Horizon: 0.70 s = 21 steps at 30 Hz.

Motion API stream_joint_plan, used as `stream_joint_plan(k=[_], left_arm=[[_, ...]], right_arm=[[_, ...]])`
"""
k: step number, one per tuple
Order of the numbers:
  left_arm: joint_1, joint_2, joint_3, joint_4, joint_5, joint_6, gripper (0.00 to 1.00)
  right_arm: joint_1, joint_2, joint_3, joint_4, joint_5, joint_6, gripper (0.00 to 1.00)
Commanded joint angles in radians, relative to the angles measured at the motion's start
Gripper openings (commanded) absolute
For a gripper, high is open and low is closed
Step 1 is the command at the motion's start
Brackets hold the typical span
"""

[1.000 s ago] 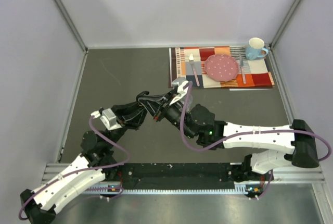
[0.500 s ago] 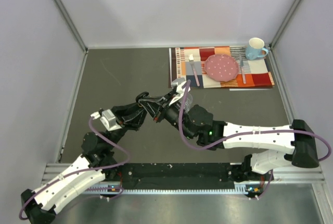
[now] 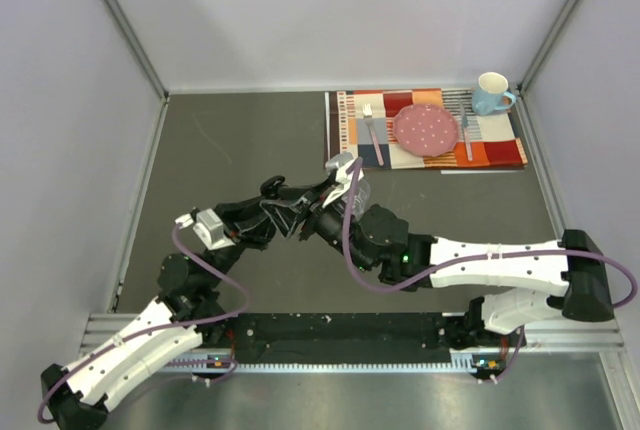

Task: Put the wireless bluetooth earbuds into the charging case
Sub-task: Place the earbud in the charging case.

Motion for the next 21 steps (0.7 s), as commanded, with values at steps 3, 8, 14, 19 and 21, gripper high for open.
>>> stream_joint_plan(k=[3, 8, 14, 19, 21], left_arm=[[0.001, -0.018, 0.015, 0.093, 0.01, -0.004, 0.0], [0.001, -0.009, 0.017, 0.086, 0.024, -0.01, 0.0], [-0.001, -0.006, 0.02, 0.067, 0.034, -0.015, 0.0], [-0.001, -0.015, 0.025, 0.041, 0.073, 0.005, 0.0], [0.0, -0.019, 0.023, 0.041, 0.108, 0.017, 0.0]], right_arm=[[0.002, -0.059, 0.064, -0.001, 0.009, -0.041, 0.59], [0.001, -0.084, 0.079, 0.031, -0.085, -0.084, 0.68], [0.001, -0.151, 0.064, 0.083, -0.153, -0.128, 0.72], [-0.018, -0.216, 0.088, -0.144, 0.028, -0.13, 0.8], [-0.112, -0.196, 0.212, -0.42, 0.044, 0.007, 0.86]])
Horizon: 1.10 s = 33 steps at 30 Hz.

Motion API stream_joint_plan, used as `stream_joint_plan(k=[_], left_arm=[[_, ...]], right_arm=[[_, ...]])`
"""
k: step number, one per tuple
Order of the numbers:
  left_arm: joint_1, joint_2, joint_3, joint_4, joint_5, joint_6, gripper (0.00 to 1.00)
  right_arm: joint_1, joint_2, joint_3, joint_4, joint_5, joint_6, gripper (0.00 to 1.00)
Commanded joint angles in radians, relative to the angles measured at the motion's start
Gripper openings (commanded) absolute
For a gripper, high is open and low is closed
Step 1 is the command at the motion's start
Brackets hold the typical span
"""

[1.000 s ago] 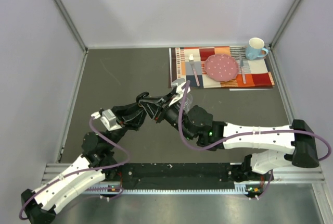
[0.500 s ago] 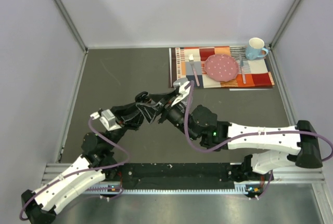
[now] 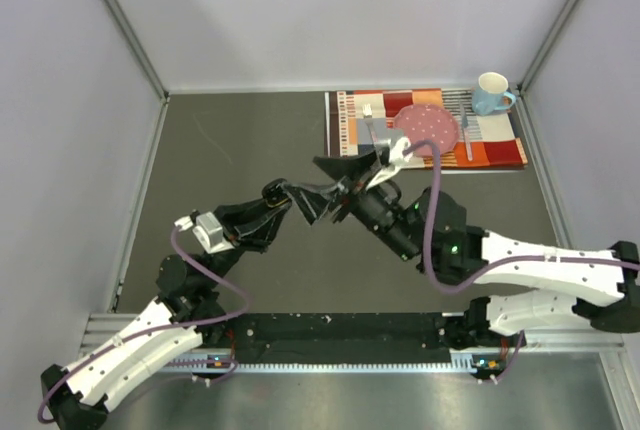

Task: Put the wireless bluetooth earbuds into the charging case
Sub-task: Place the earbud in the charging case, then close the charging case.

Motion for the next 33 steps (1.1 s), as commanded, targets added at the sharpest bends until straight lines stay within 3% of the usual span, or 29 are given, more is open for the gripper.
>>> stream_joint_plan(k=[1, 2, 4, 13, 24, 33], left_arm=[[-0.001, -0.016, 0.023, 0.024, 0.076, 0.025, 0.0], [-0.001, -0.016, 0.023, 0.022, 0.086, 0.029, 0.0], [-0.001, -0.014, 0.028, 0.021, 0.128, 0.046, 0.0], [0.001, 0.053, 0.067, 0.016, 0.32, 0.095, 0.0], [-0.001, 0.147, 0.126, 0.032, 0.415, 0.095, 0.0], [-0.001, 0.161, 0.117, 0.041, 0.35, 0.083, 0.0]], right_arm=[[-0.158, 0.019, 0.243, -0.662, 0.058, 0.202, 0.87], [-0.204, 0.042, 0.366, -0.781, -0.045, 0.268, 0.87], [-0.296, 0.076, 0.417, -0.892, -0.185, 0.318, 0.89], [-0.313, 0.094, 0.388, -0.923, -0.344, 0.328, 0.91], [-0.315, 0.119, 0.321, -0.924, -0.439, 0.364, 0.91], [-0.315, 0.063, 0.232, -0.909, -0.45, 0.388, 0.9]])
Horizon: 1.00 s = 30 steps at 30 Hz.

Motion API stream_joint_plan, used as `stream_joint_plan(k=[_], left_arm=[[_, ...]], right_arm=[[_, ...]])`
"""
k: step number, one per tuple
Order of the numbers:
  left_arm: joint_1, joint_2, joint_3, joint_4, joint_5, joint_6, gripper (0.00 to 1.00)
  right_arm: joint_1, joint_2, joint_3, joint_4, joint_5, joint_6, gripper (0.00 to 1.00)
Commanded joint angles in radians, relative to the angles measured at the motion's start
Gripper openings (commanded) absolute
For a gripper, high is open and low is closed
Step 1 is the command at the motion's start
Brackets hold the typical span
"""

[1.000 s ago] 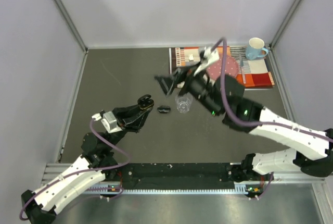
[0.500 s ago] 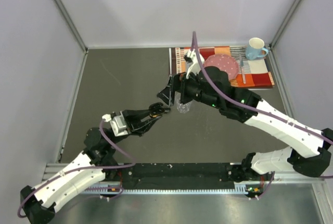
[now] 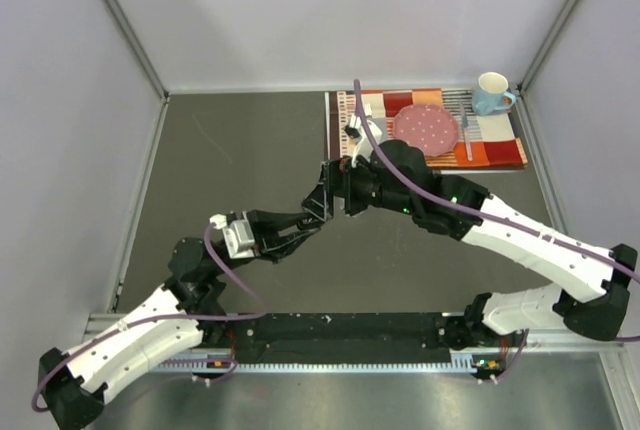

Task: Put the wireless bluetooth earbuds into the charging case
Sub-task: Close the charging case, then place the charging case at the center of the board.

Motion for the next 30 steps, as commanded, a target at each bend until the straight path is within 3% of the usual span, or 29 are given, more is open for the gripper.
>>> stream_joint_plan(k=[1, 7, 10, 13, 17, 22, 28, 30], left_arm=[[0.003, -0.002, 0.032, 0.07, -0.062, -0.003, 0.0], [0.003, -0.019, 0.027, 0.004, -0.157, -0.076, 0.0], [0.003, -0.014, 0.049, -0.104, -0.339, -0.22, 0.0], [0.003, 0.001, 0.096, -0.307, -0.415, -0.269, 0.0], [0.004, 0.015, 0.058, -0.356, -0.488, -0.367, 0.0], [0.004, 0.099, 0.047, -0.401, -0.467, -0.487, 0.0], [0.039, 0.3, 0.07, -0.395, -0.285, -0.668, 0.0], [0.056, 0.355, 0.058, -0.311, -0.217, -0.723, 0.0]], right_arm=[[0.005, -0.071, -0.051, 0.01, 0.015, 0.021, 0.9], [0.005, -0.177, -0.171, 0.013, 0.325, 0.15, 0.92], [0.002, -0.252, -0.235, 0.013, 0.429, 0.201, 0.93], [-0.027, -0.314, -0.294, 0.01, 0.448, 0.23, 0.94], [-0.083, -0.364, -0.355, 0.006, 0.412, 0.273, 0.94], [-0.11, -0.367, -0.388, 0.006, 0.355, 0.29, 0.93], [-0.113, -0.343, -0.392, 0.004, 0.323, 0.298, 0.94], [-0.114, -0.338, -0.386, 0.004, 0.312, 0.293, 0.93]])
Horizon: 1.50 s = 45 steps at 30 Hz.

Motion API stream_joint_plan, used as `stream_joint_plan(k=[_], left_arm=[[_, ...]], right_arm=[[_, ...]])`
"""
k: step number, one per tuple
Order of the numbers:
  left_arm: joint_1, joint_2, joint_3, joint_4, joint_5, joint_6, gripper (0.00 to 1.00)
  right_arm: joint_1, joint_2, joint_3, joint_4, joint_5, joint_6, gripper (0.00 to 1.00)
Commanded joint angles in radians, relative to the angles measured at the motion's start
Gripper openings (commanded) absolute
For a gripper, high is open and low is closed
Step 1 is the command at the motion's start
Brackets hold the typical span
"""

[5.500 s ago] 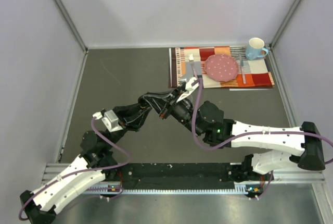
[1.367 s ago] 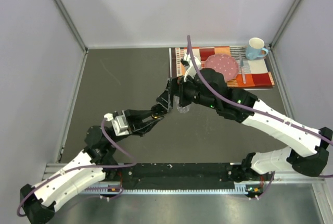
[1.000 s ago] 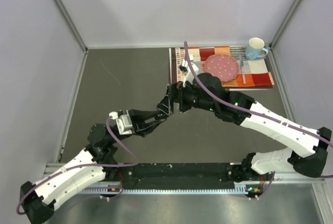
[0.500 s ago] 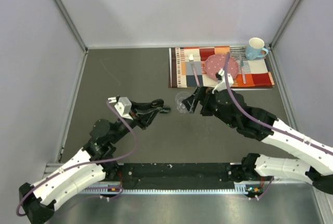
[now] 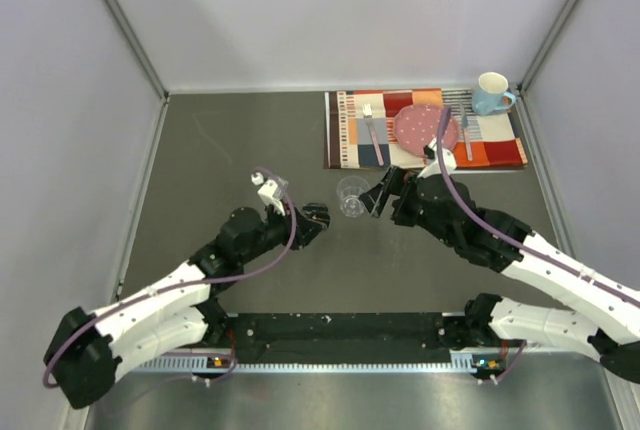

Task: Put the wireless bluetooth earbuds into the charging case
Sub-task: Place the charging case at the center of the board.

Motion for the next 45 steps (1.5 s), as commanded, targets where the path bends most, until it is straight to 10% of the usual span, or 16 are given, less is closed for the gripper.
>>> stream_joint_plan(k=[1, 20, 45], left_arm=[[0.046, 0.129, -0.012, 0.119, 0.158, -0.179, 0.0], [0.167, 0.484, 0.069, 0.176, 0.293, -0.323, 0.0], [0.169, 0.639, -0.003, 0.226, 0.307, -0.37, 0.29]], right_arm=[[-0.008, 0.012, 0.009, 0.02, -0.039, 0.008, 0.94], [-0.007, -0.034, -0.042, 0.017, -0.02, 0.045, 0.93], [-0.008, -0.059, -0.061, 0.015, 0.001, 0.034, 0.93]])
